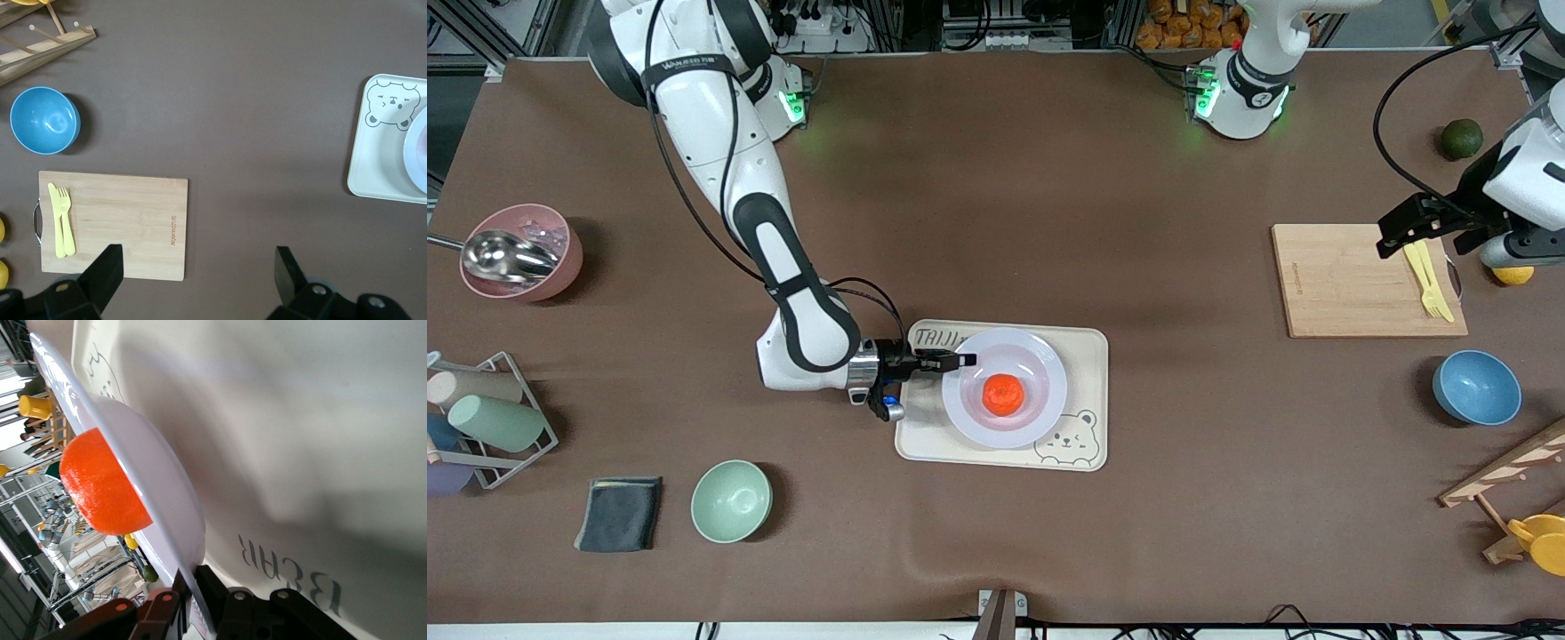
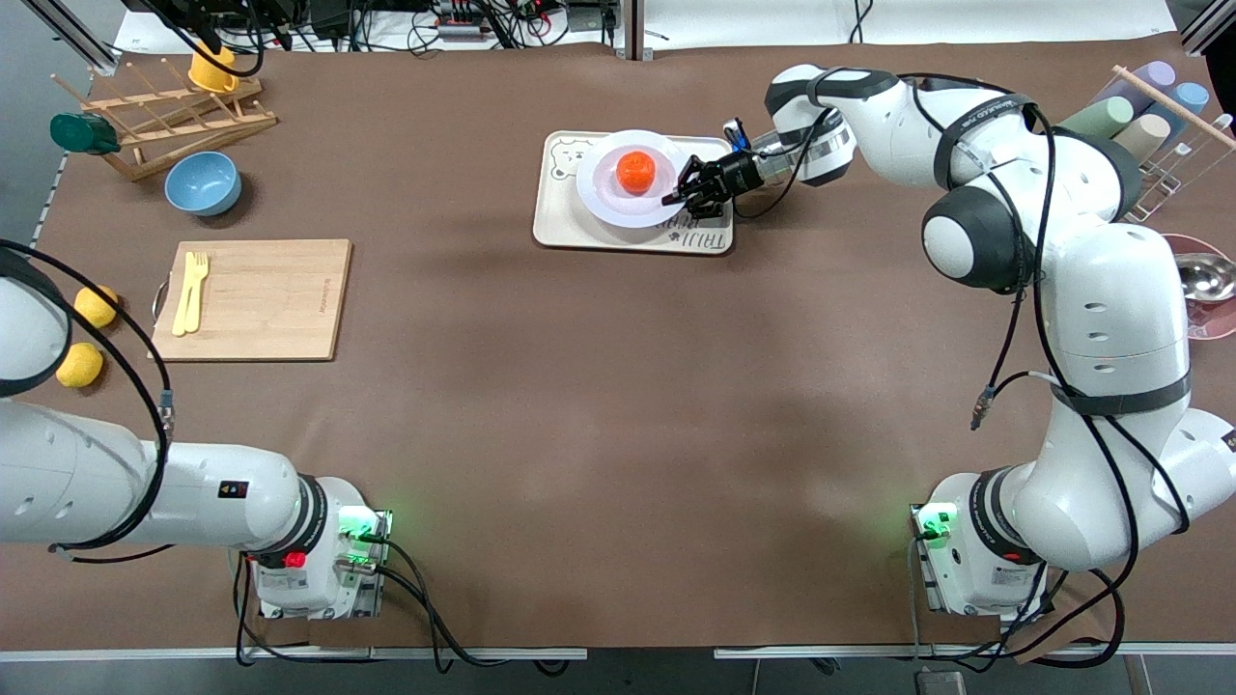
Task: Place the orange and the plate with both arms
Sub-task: 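Lower the plate onto the tray and open the right gripper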
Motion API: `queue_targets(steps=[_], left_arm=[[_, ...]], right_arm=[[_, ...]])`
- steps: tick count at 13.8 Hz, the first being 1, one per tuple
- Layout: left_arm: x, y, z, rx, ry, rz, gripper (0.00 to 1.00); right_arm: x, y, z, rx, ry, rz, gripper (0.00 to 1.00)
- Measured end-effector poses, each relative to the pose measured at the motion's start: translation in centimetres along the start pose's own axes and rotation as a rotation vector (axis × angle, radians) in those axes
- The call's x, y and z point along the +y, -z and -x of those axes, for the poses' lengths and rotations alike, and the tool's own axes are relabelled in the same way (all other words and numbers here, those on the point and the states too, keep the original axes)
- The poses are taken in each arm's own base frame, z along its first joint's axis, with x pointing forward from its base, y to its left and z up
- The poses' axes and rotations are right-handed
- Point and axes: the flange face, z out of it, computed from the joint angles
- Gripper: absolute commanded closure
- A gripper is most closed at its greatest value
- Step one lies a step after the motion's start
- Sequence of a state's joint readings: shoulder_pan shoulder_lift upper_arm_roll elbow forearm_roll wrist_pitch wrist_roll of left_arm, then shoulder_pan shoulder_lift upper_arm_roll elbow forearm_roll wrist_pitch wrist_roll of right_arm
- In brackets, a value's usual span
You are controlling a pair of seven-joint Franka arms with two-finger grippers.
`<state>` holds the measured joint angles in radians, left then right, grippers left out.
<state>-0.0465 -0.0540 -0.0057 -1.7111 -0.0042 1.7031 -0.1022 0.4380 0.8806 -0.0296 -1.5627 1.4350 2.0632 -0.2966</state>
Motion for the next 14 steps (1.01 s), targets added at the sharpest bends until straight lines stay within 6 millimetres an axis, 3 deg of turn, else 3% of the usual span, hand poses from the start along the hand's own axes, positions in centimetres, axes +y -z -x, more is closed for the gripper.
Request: queue_targets(steps=[3, 7, 8, 9, 10, 14], left_arm=[[0.0, -0.7, 0.1, -0.014, 0.0, -0.001, 0.0], [0.1, -2.2, 0.4, -0.045, -0.003, -0.005, 0.0], [0.2, -2.4, 0.5, -0.051, -0.005, -0.005, 0.0], [0.3, -2.6, 0.5, -0.055, -0.007, -0.006, 0.0], [0.4, -2.7, 0.5, -0.056, -0.008, -0.006, 0.0], [0.5, -2.6, 0.4, -0.045, -0.01, -0.005, 0.0]], right_arm=[[-0.4, -0.1, 0.0, -0.004, -0.011, 0.012, 1.0], [0.7, -0.4, -0.3, -0.002, 0.012, 0.025, 1.0], [0.9, -0.5, -0.3, -0.003, 0.017, 0.026, 0.95], [0.9, -0.5, -0.3, -0.003, 0.021, 0.026, 0.38], [0.9, -0.5, -0.4, -0.002, 0.023, 0.026, 0.0], [0.3, -0.2, -0.6, 0.006, 0.05, 0.043, 0.0]])
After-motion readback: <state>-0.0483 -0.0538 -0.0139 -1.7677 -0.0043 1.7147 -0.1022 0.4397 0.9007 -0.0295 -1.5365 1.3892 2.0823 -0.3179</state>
